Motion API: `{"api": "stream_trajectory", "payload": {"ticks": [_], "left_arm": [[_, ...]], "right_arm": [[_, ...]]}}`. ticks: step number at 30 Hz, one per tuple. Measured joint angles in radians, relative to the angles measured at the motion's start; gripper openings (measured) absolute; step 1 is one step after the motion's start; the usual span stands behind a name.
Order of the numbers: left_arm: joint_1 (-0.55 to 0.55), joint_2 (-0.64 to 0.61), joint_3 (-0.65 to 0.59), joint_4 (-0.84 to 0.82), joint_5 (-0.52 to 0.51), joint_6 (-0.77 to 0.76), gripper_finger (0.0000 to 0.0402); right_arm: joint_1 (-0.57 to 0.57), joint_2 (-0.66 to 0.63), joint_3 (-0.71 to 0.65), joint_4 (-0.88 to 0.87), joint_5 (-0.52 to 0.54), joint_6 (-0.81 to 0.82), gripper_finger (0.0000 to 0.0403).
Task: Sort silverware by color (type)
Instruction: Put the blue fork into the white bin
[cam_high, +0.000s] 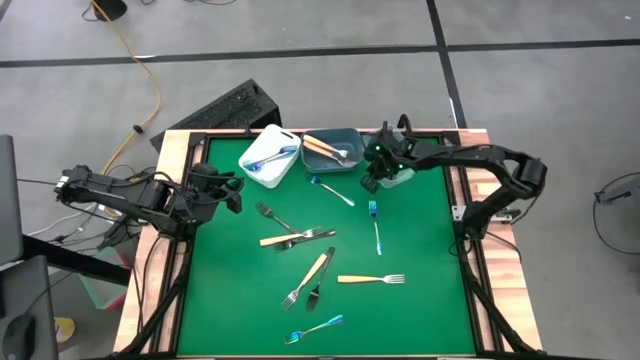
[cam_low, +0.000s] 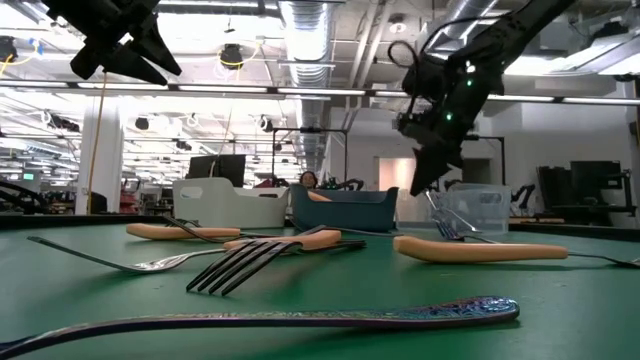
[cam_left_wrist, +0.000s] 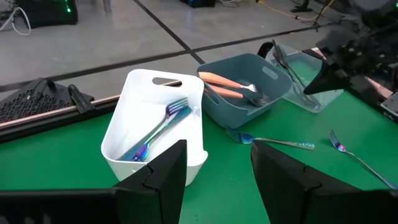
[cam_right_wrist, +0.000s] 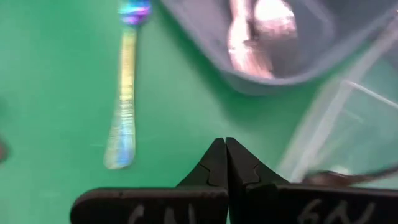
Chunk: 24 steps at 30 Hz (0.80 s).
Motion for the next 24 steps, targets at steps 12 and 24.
{"api": "stream_trajectory", "payload": {"ticks": [12, 24], "left_arm": [[0.000, 0.000, 0.000, 0.000, 0.001, 0.000, 0.0162], [0.000, 0.000, 0.000, 0.000, 0.008, 0.000, 0.0162]], "right_arm": [[0.032, 0.004, 0.000, -0.171, 0.179, -0.018, 0.0005], [-0.007, -0.003, 0.000, -0.162, 0.221, -0.033, 0.0005]]}}
